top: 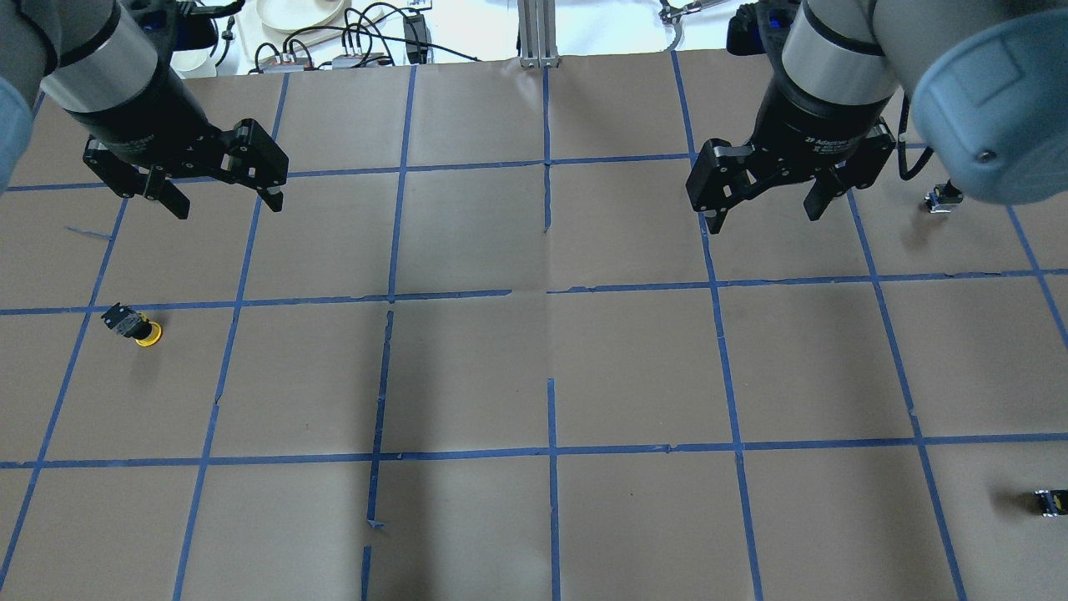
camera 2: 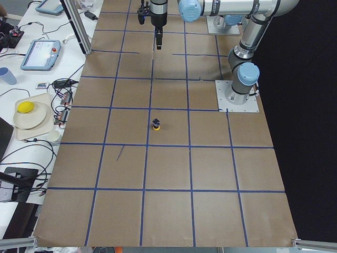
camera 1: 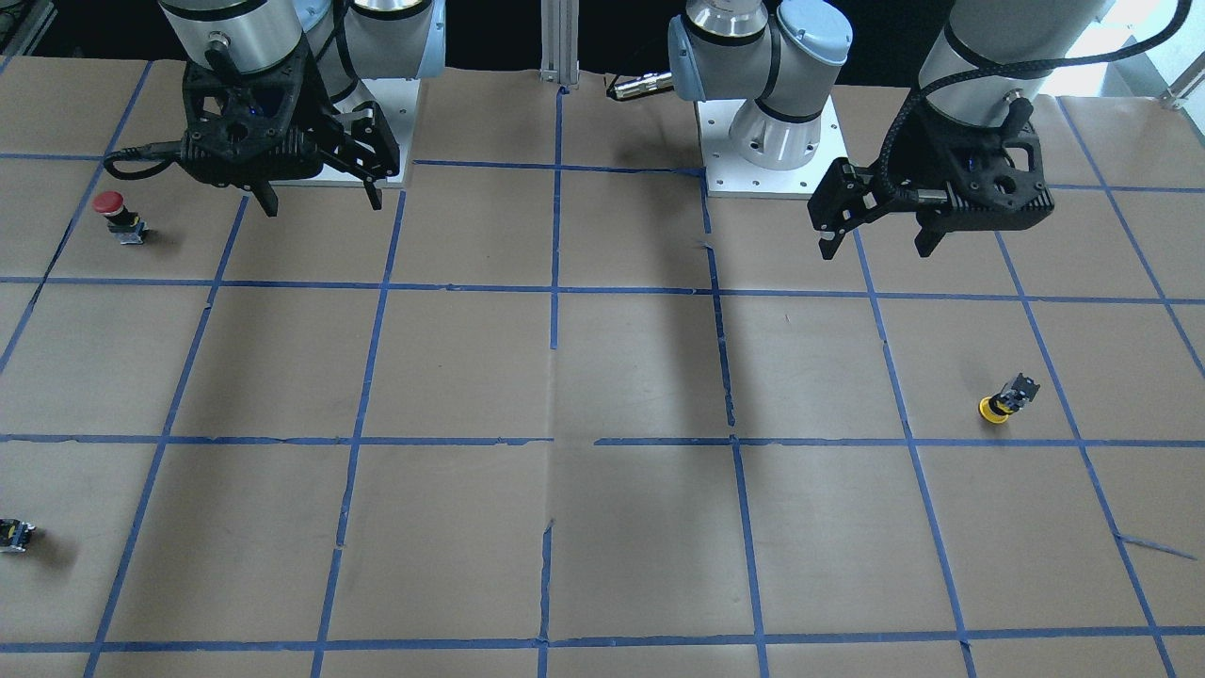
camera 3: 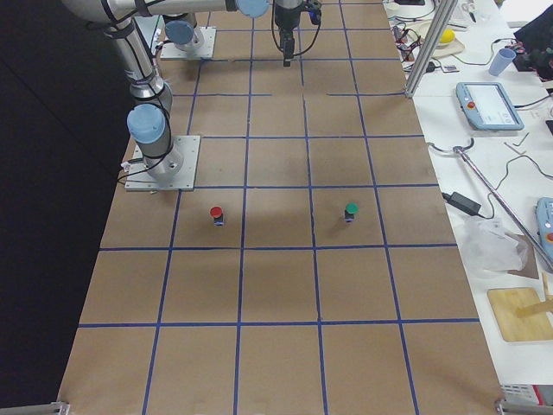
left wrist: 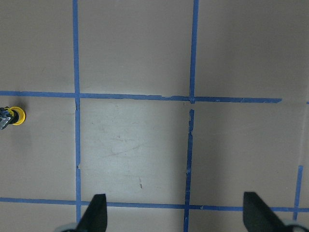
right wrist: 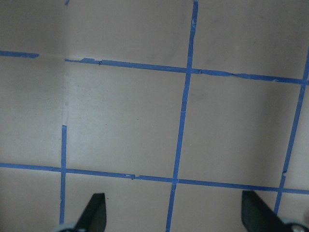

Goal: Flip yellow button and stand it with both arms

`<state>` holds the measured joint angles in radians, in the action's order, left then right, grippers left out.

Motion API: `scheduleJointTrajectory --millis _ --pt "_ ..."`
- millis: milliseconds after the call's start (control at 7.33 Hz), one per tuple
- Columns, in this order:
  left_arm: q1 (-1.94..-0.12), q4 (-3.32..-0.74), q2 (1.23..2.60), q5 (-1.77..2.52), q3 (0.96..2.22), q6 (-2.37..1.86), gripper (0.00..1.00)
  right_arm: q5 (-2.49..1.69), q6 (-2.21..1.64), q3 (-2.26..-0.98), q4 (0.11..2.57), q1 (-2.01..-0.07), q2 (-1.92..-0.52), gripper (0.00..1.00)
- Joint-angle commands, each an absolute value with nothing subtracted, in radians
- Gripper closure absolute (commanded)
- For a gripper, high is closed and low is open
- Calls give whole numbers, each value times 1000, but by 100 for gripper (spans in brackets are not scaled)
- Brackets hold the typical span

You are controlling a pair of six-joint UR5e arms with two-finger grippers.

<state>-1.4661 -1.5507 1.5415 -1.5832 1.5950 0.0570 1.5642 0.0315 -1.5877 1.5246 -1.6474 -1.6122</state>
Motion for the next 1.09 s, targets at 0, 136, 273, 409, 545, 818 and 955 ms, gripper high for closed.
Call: scheduleJointTrajectory --millis 0,136,273,409,545,818,955 --pt "-1463 -1552 1546 -1582 1588 57 0 1565 31 -1589 1523 -1647 -1612 0" --pt "-1463 -1555 1545 -1580 1588 57 0 1565 31 -1588 1525 -1647 -1612 0" --pt "-1460 -1558 1542 -1572 1591 58 0 1565 31 -1589 1523 -1647 -1612 0" --pt "-1439 -1566 1534 -1586 1594 60 0 1563 31 -1589 1525 -1647 -1612 0" --pt "-1372 -1563 1546 -1583 1601 64 0 1565 31 -1589 1523 -1647 -1612 0" --pt "-1270 -1560 1590 -1582 1600 110 0 1563 31 -1589 1525 -1647 -1612 0" --pt "-1253 -1552 1620 -1583 1595 154 0 1563 31 -1589 1525 -1647 -1612 0"
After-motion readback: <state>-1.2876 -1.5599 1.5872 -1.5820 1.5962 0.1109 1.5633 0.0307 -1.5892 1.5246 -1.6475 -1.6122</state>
